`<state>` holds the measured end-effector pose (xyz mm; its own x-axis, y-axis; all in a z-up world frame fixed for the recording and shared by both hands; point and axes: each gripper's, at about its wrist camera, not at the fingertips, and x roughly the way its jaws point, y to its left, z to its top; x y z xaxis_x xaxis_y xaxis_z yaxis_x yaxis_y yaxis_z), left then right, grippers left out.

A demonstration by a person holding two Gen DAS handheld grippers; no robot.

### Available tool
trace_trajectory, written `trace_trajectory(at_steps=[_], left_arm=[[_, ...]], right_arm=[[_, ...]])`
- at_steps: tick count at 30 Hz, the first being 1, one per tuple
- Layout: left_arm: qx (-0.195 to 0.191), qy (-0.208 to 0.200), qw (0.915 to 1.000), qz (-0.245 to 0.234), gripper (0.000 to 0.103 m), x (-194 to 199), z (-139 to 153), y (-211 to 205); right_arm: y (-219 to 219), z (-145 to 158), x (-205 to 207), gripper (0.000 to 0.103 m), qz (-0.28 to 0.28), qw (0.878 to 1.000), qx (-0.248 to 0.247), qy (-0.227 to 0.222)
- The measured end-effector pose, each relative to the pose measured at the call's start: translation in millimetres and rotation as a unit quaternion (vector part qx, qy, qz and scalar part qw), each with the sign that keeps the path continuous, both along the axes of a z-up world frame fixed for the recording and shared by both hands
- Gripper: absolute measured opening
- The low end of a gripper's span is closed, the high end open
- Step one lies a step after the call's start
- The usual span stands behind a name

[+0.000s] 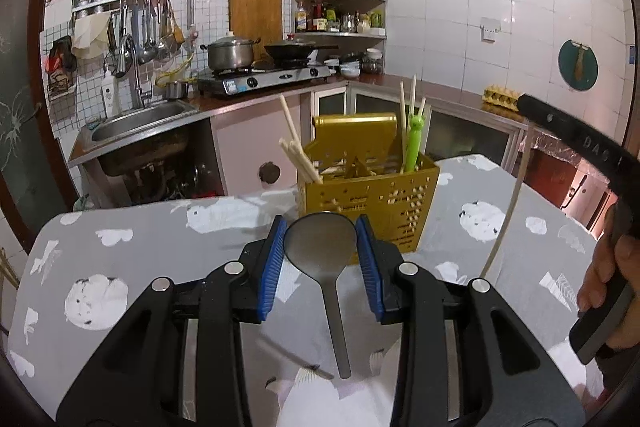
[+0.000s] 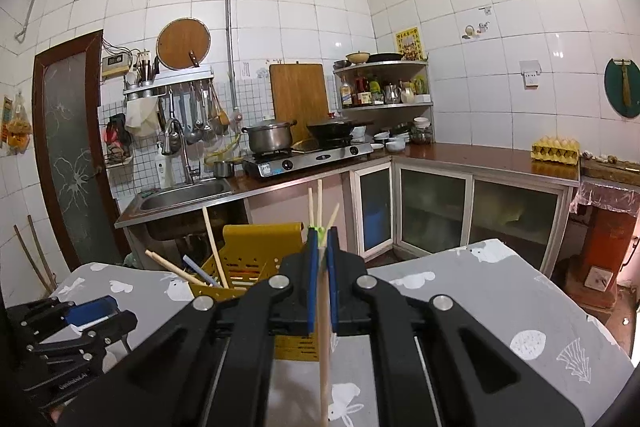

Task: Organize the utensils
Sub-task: 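Lift the metal spoon and chopstick and lower them into the holder, then open both tools to release the spoon and chopstick into the holder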

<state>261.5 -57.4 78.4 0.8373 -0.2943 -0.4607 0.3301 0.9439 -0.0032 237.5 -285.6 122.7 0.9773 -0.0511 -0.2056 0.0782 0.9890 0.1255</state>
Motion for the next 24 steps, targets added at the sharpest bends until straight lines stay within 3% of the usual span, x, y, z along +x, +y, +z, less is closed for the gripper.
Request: trace_trajectory(at_steps=[8,19,24], left_arm=[[-0.020,-0.023,0.9995,0.000,0.034,13.3,32.5,-4.6],[-0.035,-0.107,0.9935,0.020,0.034,57.4,111.2,-25.4],[-0.021,-0.126,0.9912,0.032,0.034,89.5,116.1,-41.4]], right_arm=[[7.2,20.4,11.3,0.005,0.007,1.000,-0.009,-0.014],[20.3,98.5,36.4,0.005,0.006,0.997,-0.031,-0.075],[17.0,115.1,63.7,0.005,0.000,0.996,-0.019,-0.087]])
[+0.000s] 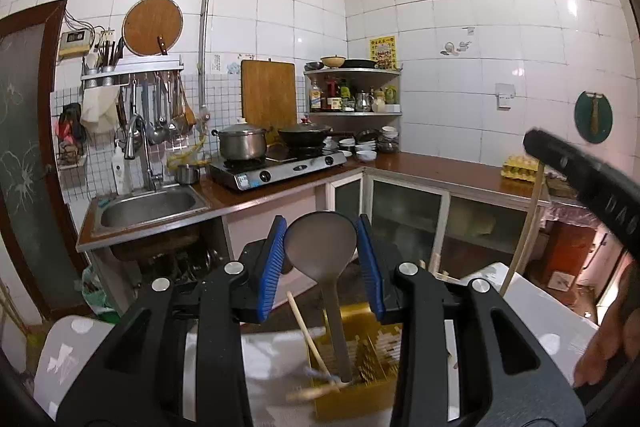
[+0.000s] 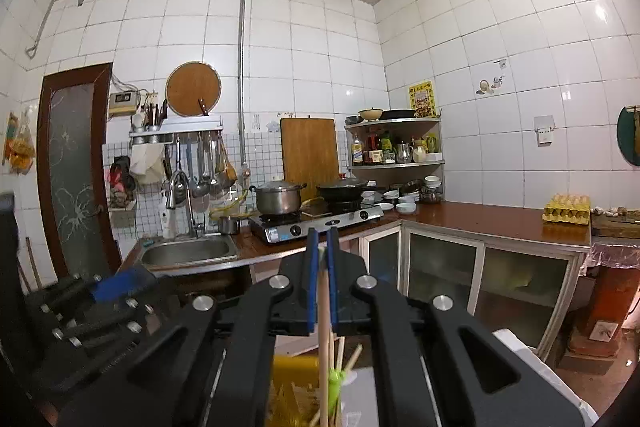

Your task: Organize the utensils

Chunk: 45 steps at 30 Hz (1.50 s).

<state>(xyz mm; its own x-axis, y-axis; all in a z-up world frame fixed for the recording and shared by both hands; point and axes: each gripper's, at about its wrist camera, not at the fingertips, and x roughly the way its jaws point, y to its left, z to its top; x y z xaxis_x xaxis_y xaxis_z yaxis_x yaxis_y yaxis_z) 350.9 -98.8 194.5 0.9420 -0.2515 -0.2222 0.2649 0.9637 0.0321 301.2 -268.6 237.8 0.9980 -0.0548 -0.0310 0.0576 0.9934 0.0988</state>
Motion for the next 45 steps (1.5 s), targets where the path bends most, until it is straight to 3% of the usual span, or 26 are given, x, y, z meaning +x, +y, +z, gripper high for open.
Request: trace_trajectory(at_steps=[4,10,13,17,18,19,20,21,22,25,28,32,39,45], left_arm=[[0.002,0.006,1.0000,0.007,0.034,30.2,-19.3,-10.1],[-0.001,0.045,0.9989,0.014,0.034,62.7,-67.7,-14.5],[0.002,0.064,0.9978,0.017,0.035,68.8,-90.7,-11.7],[-0.009,0.084,0.9963,0.018,0.035,65.6,-98.6,-0.6],[-0.017,0.087,0.9960,0.016,0.037,62.2,-95.6,3.8],[-0.023,0.087,0.9958,0.016,0.047,57.3,-91.6,8.2],[-0.030,0.084,0.9959,0.019,0.056,48.4,-82.4,15.1],[-0.032,0.079,0.9961,0.021,0.072,42.9,-76.8,18.2],[-0.036,0.069,0.9966,0.026,0.081,33.2,-69.1,22.8],[-0.044,0.048,0.9972,0.037,0.096,-5.7,-44.6,43.9],[-0.049,0.040,0.9972,0.040,0.098,-41.7,-34.3,60.7],[-0.038,0.036,0.9975,0.047,0.098,-99.9,-38.2,84.0],[-0.053,0.032,0.9944,0.086,0.098,-185.6,-85.9,109.9],[-0.024,0.041,0.9953,0.084,0.098,-242.3,-139.8,112.1]], right_arm=[[-3.1,-8.9,26.8,0.005,0.000,1.000,0.009,0.004],[-11.0,-58.4,57.2,0.005,0.006,0.999,0.017,0.045],[-13.2,-86.8,63.3,0.005,0.009,0.997,0.013,0.071],[-14.9,-109.2,64.8,0.006,0.019,0.995,0.005,0.093],[-14.6,-110.8,63.7,0.006,0.013,0.995,-0.003,0.100],[-15.6,-111.4,59.4,0.008,0.006,0.994,-0.007,0.108],[-16.9,-110.9,55.1,0.022,0.003,0.994,-0.007,0.111],[-18.9,-109.4,49.0,0.035,-0.002,0.994,-0.005,0.111],[-22.4,-106.2,37.0,0.060,-0.008,0.994,-0.001,0.106],[-30.1,-99.4,6.7,0.063,-0.018,0.993,0.002,0.113],[-34.6,-96.4,-31.9,0.065,-0.022,0.993,0.004,0.117],[-27.3,-101.4,-88.5,0.083,-0.026,0.994,-0.005,0.111],[3.5,-138.0,-170.0,0.095,0.002,0.992,-0.014,0.125],[33.5,-179.1,-211.0,0.099,0.016,0.989,-0.021,0.143]])
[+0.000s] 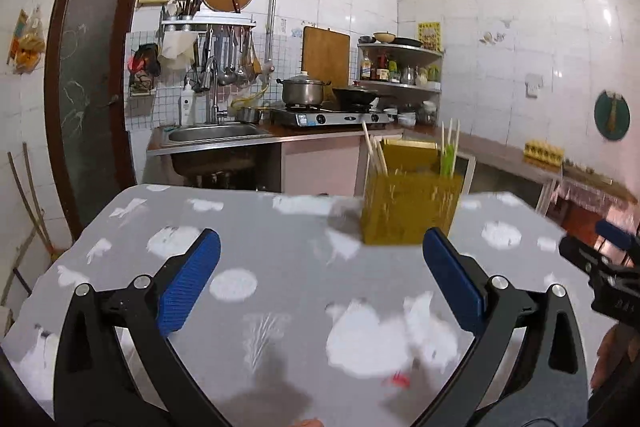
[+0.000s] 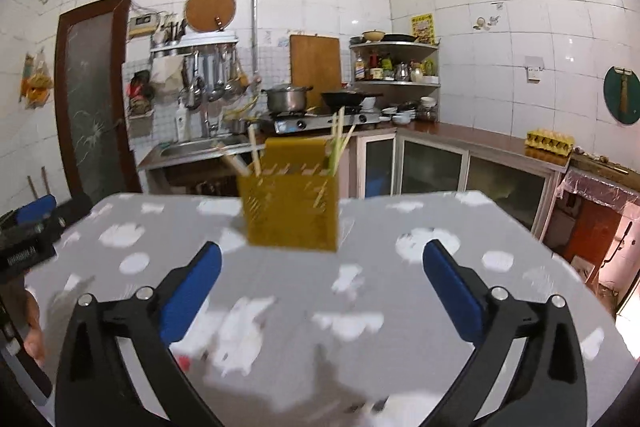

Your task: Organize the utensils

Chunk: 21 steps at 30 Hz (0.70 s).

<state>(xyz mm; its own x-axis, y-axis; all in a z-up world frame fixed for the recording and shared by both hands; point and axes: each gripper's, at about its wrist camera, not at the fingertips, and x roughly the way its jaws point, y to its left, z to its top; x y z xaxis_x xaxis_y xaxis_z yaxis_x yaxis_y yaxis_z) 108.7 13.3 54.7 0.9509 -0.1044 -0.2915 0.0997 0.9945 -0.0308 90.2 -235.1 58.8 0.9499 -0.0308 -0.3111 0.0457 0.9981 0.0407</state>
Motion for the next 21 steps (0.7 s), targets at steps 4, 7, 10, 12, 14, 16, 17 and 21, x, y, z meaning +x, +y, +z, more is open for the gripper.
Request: trace_trajectory(at_steps=[4,7,10,12,14,16,17,21], left_arm=[[0.025,-0.006,0.9997,0.002,0.098,-20.5,-18.8,-4.3],[0.034,-0.014,0.9993,-0.007,0.098,-32.8,-30.7,-8.9],[0.048,-0.025,0.9985,-0.008,0.098,-37.1,-39.1,-13.8],[0.058,-0.035,0.9977,0.003,0.098,-39.1,-45.3,-18.8],[0.054,-0.033,0.9980,0.001,0.098,-39.1,-47.4,-17.4],[0.047,-0.037,0.9982,0.005,0.098,-40.0,-47.4,-14.7],[0.044,-0.039,0.9982,0.006,0.098,-41.1,-46.4,-14.4],[0.038,-0.059,0.9974,0.013,0.098,-48.4,-44.8,-10.4]], right_arm=[[10.1,-21.0,-17.6,0.099,0.000,1.000,-0.002,0.000],[15.5,-30.5,-23.5,0.099,-0.007,1.000,-0.021,-0.012],[13.7,-37.2,-22.1,0.099,-0.006,1.000,-0.013,-0.010],[11.6,-43.2,-23.1,0.099,-0.010,1.000,-0.006,-0.013],[11.6,-47.4,-25.8,0.099,-0.012,1.000,-0.008,-0.019],[11.2,-47.7,-30.8,0.099,-0.013,0.999,-0.007,-0.029],[11.2,-46.8,-32.9,0.099,-0.014,0.999,-0.007,-0.034],[11.2,-47.5,-37.6,0.099,-0.015,0.999,-0.007,-0.044]])
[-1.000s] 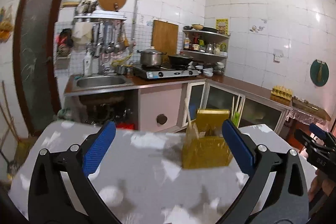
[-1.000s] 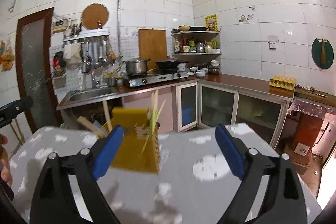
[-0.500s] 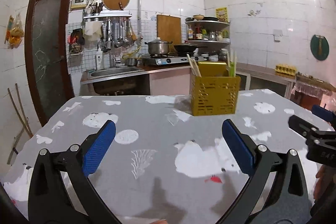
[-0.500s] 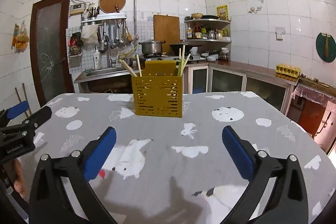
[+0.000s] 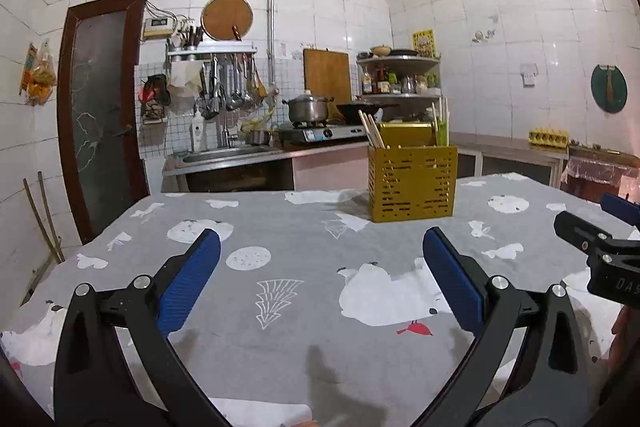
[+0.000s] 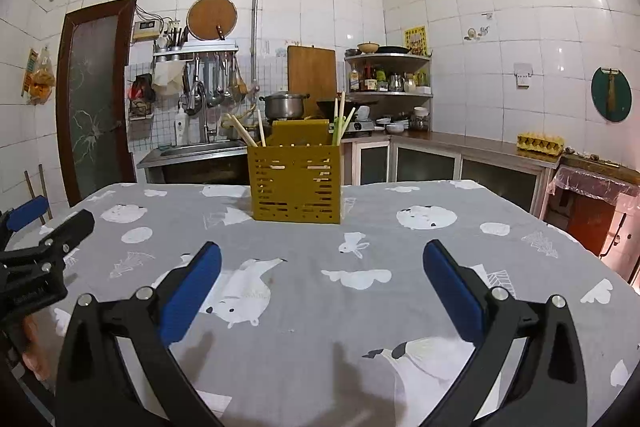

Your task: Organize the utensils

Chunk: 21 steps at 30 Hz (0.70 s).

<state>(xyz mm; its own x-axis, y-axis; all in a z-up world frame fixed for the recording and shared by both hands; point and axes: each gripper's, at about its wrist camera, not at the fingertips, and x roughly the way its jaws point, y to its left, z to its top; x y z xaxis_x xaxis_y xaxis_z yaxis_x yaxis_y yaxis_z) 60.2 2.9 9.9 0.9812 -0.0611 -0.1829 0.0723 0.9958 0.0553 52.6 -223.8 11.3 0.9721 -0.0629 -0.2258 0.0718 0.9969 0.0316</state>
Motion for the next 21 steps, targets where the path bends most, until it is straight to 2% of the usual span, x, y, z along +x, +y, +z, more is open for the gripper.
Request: trace_trajectory(at_steps=[5,21], left_arm=[[-0.004,-0.009,0.9999,0.002,0.098,-4.6,0.6,3.5],[-0.017,0.020,0.9996,-0.007,0.098,4.9,-3.5,9.5]], right_arm=[[1.5,1.0,-2.6,0.099,-0.005,1.000,-0.004,-0.005],[4.6,3.1,-6.9,0.099,-0.004,1.000,-0.014,-0.014]])
